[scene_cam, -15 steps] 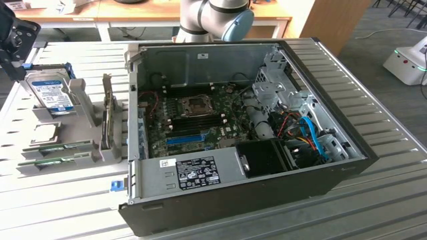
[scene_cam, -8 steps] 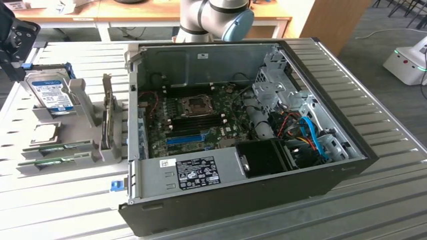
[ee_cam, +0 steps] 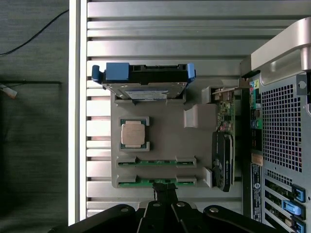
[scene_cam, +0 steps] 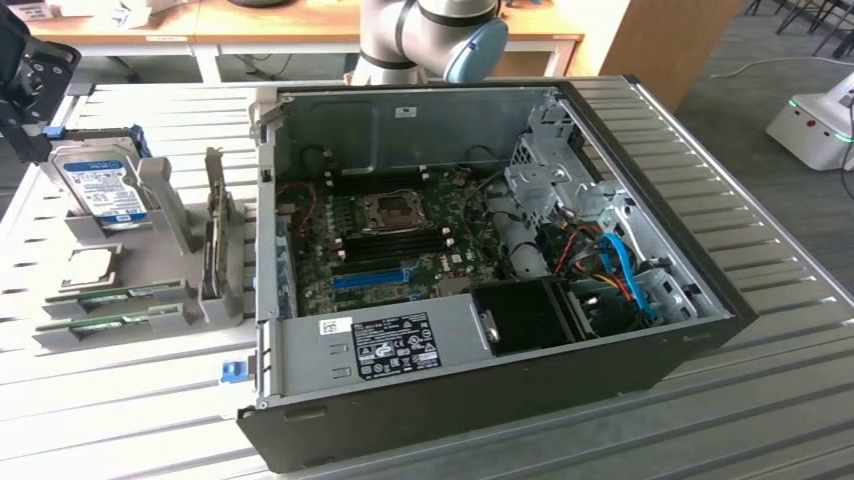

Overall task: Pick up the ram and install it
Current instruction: 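Pick up the ram and move it above insertion slot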

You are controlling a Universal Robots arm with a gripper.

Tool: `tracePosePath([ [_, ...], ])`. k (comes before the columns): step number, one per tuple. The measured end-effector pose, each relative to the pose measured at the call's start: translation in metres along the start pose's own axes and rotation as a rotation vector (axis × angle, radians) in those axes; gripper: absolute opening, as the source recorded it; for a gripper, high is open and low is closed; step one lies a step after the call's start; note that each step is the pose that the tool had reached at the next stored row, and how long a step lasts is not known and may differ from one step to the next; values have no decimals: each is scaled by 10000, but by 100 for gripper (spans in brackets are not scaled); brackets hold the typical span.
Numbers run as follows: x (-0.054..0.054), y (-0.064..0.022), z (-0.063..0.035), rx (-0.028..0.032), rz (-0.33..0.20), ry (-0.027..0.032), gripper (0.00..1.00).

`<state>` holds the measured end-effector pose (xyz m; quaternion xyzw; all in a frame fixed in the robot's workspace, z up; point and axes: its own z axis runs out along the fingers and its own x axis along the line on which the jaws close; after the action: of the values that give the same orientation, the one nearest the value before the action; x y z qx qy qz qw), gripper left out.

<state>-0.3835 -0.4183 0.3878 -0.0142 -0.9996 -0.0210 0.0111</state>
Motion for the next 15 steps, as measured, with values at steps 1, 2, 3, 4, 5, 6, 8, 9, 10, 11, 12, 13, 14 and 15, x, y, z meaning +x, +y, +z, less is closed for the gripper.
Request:
tracePosePath([
  [1, 0, 0, 0, 0, -9, 0, 10],
  [2, 0, 0, 0, 2, -42, 2, 10],
  [3, 0, 0, 0, 3, -104, 5, 10],
  [4, 0, 0, 0, 5, -201, 8, 10],
  [5, 0, 0, 1, 7, -317, 12, 10],
  [6, 0, 0, 2, 10, -436, 17, 10],
  [8, 0, 0, 3, 16, -675, 28, 10],
  [9, 0, 0, 4, 19, -790, 33, 10],
  [10, 0, 0, 5, 21, -909, 37, 10],
  [11, 0, 0, 6, 24, -1037, 43, 10],
  [12, 0, 0, 7, 28, -1167, 48, 10],
  [13, 0, 0, 8, 30, -1301, 54, 10],
  [14, 0, -1, 10, 33, -1458, 60, 10],
  [15, 0, 0, 11, 36, -1614, 66, 10],
])
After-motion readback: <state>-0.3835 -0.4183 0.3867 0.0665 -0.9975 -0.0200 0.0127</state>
